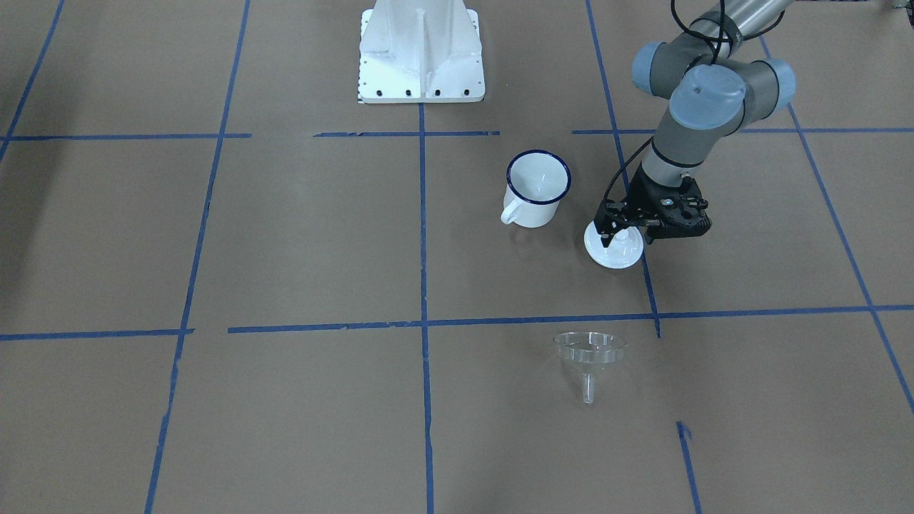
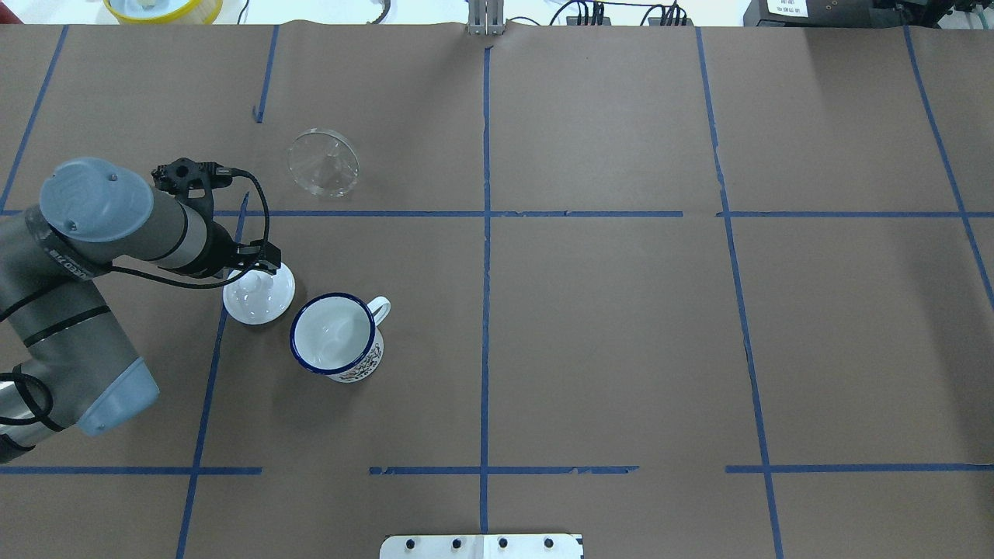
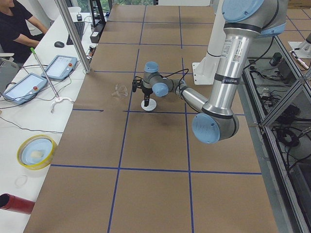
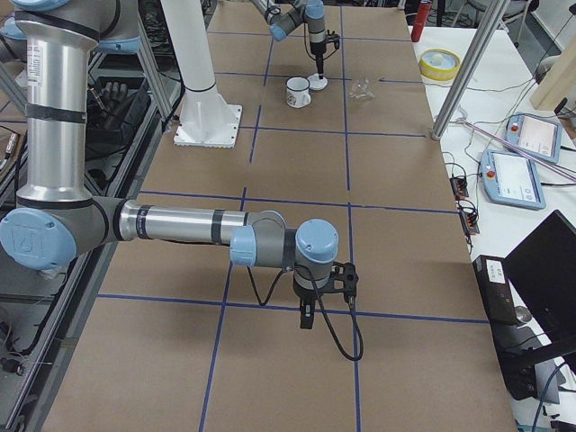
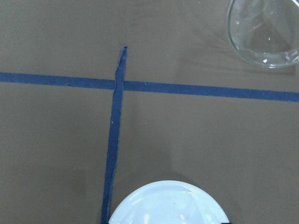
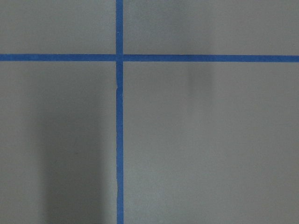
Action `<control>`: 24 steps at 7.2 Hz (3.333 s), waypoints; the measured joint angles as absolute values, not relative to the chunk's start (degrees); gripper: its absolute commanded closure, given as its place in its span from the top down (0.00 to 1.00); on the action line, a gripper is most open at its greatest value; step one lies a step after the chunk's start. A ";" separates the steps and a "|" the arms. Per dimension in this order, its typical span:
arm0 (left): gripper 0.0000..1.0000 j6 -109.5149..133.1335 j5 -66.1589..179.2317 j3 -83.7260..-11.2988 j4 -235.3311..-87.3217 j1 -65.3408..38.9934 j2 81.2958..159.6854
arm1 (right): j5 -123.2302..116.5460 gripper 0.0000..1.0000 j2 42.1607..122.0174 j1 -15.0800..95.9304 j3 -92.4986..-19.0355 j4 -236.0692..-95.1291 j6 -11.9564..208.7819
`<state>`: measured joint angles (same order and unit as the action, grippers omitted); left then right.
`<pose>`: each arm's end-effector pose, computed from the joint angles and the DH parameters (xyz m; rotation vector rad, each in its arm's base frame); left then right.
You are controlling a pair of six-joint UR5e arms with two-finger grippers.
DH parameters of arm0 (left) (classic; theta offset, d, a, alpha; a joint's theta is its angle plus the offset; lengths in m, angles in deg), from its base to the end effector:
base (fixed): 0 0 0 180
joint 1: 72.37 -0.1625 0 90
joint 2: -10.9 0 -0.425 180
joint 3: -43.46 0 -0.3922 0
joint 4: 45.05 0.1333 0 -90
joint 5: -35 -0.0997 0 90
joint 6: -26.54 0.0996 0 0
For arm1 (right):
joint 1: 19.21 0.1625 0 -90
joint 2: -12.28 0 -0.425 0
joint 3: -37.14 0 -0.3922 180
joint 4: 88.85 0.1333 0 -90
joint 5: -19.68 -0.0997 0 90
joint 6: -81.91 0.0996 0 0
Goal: Remove funnel from cup
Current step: 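Lower the left gripper onto the white lid's knob and grasp it, then lift the white lid off the table with the left gripper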
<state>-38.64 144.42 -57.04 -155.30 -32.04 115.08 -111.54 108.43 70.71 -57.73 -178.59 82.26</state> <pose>0.3906 -0.4630 0.4069 0.1473 0.8272 -0.1217 0.0670 -0.4450 0.6705 -0.0197 -0.7193 0.0109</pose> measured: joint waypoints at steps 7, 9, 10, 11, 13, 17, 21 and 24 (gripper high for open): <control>0.50 -38.58 144.43 -57.45 -154.94 -32.47 114.96 | -111.54 1.00 108.42 70.71 -57.74 -178.59 82.26; 0.51 -38.59 144.41 -57.54 -154.87 -32.53 114.96 | -111.54 1.00 108.41 70.71 -57.75 -178.59 82.26; 0.51 -38.59 144.37 -57.56 -154.80 -32.54 114.93 | -111.54 1.00 108.42 70.71 -57.75 -178.59 82.26; 0.51 -38.59 144.37 -57.59 -154.76 -32.55 114.87 | -111.54 1.00 108.43 70.71 -57.73 -178.59 82.26; 0.51 -38.59 144.42 -57.79 -154.68 -32.61 114.72 | -111.54 1.00 108.43 70.70 -57.73 -178.59 82.26; 0.38 -38.59 144.43 -58.02 -154.52 -32.80 114.54 | -111.54 1.00 108.43 70.71 -57.73 -178.59 82.26; 0.00 -38.57 144.51 -62.01 -150.20 -33.07 114.52 | -111.54 1.00 108.40 70.71 -57.73 -178.59 82.26; 0.00 -36.46 144.93 -74.73 -134.69 -30.40 115.36 | -111.54 1.00 108.43 70.71 -57.70 -178.59 82.26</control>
